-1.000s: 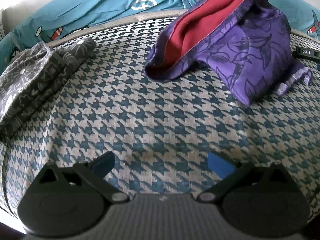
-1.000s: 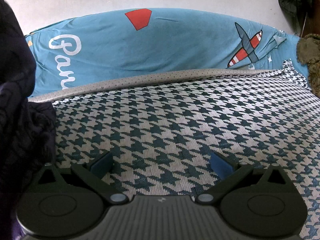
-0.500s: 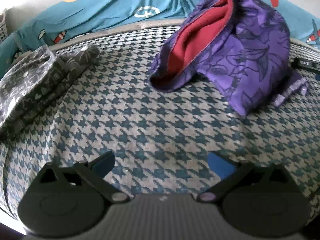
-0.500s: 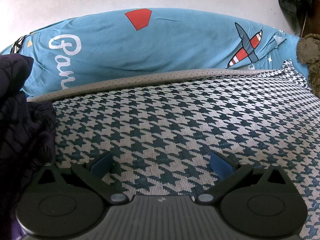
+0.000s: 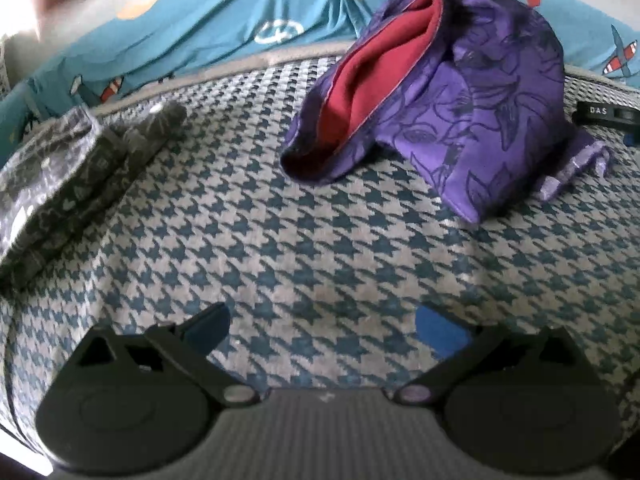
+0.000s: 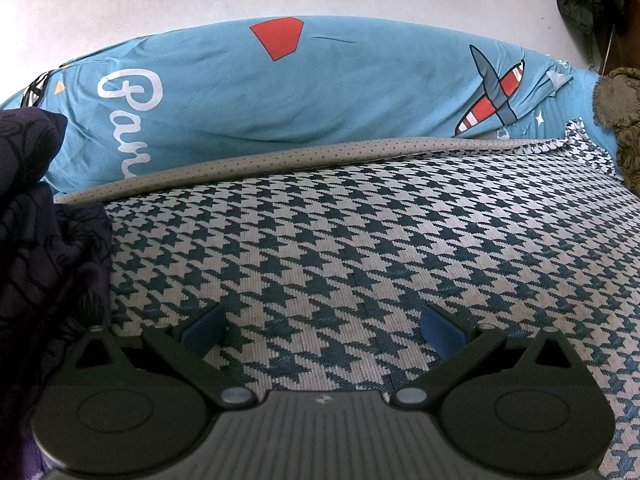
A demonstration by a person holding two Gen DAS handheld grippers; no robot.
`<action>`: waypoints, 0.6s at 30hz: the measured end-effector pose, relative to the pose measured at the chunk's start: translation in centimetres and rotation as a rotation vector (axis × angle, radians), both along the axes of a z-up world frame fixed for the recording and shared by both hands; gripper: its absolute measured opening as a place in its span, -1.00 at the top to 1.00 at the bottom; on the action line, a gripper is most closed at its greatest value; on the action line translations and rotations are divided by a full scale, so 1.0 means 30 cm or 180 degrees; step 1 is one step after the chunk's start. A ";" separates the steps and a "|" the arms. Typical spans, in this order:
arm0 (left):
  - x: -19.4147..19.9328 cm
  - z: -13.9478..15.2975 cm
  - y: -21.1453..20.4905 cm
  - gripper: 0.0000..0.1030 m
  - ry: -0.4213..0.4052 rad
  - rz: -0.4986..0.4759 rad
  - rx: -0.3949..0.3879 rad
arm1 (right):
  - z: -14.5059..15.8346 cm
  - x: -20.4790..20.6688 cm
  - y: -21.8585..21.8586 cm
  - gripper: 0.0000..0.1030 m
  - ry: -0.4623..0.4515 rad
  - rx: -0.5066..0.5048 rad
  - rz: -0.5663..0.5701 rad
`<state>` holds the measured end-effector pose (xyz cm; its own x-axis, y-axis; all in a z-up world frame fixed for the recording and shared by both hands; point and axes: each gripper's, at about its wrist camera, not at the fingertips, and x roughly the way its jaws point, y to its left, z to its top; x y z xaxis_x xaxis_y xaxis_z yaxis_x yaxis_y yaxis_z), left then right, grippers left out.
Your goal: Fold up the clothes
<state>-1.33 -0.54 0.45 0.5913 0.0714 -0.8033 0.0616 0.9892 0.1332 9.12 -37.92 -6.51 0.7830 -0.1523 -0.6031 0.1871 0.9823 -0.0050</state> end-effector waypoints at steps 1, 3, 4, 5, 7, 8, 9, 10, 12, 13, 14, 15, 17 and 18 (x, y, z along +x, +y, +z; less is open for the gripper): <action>0.000 -0.001 -0.001 -1.00 0.0018 0.0012 0.0032 | 0.000 0.000 0.000 -1.00 0.0000 0.0000 0.0000; -0.006 -0.001 -0.001 -1.00 0.0044 -0.0020 -0.0003 | 0.000 0.000 0.000 -1.00 0.0000 0.0000 0.0000; -0.008 -0.002 -0.002 -1.00 0.0057 -0.0069 -0.0051 | 0.000 0.000 0.000 -1.00 0.0000 0.0000 0.0000; -0.009 -0.006 -0.003 -1.00 0.0080 -0.0102 -0.0064 | 0.000 0.000 0.000 -1.00 0.0000 0.0000 0.0000; -0.006 -0.013 -0.006 -1.00 0.0110 -0.0120 -0.0043 | 0.000 0.001 0.000 -1.00 0.0000 -0.0001 0.0001; -0.006 -0.012 -0.005 -1.00 0.0121 -0.0136 -0.0060 | 0.000 0.001 -0.001 -1.00 0.0000 -0.0001 0.0001; -0.005 -0.011 -0.004 -1.00 0.0134 -0.0151 -0.0081 | 0.000 0.001 -0.001 -1.00 0.0000 -0.0001 0.0001; -0.003 -0.011 -0.002 -1.00 0.0153 -0.0166 -0.0113 | 0.000 0.001 -0.001 -1.00 0.0000 -0.0001 0.0001; 0.002 -0.011 0.002 -1.00 0.0193 -0.0193 -0.0177 | 0.001 0.000 -0.001 -1.00 0.0000 -0.0002 0.0001; 0.007 -0.014 0.004 -1.00 0.0219 -0.0183 -0.0205 | 0.001 0.000 -0.001 -1.00 0.0000 -0.0002 0.0001; 0.012 -0.016 0.007 -1.00 0.0243 -0.0166 -0.0245 | 0.002 0.000 -0.002 -1.00 0.0001 -0.0002 0.0002; 0.013 -0.017 0.007 -1.00 0.0254 -0.0151 -0.0265 | 0.002 0.000 -0.002 -1.00 0.0001 -0.0003 0.0002; 0.014 -0.018 0.008 -1.00 0.0276 -0.0123 -0.0303 | 0.002 0.001 -0.002 -1.00 0.0002 -0.0002 0.0002; 0.013 -0.017 0.005 -1.00 0.0281 -0.0111 -0.0313 | 0.002 0.001 -0.002 -1.00 0.0002 -0.0003 0.0002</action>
<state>-0.94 -0.39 -0.06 0.5187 -0.0296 -0.8544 0.1034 0.9942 0.0284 9.14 -37.98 -6.45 0.7827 -0.1523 -0.6034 0.1864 0.9824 -0.0061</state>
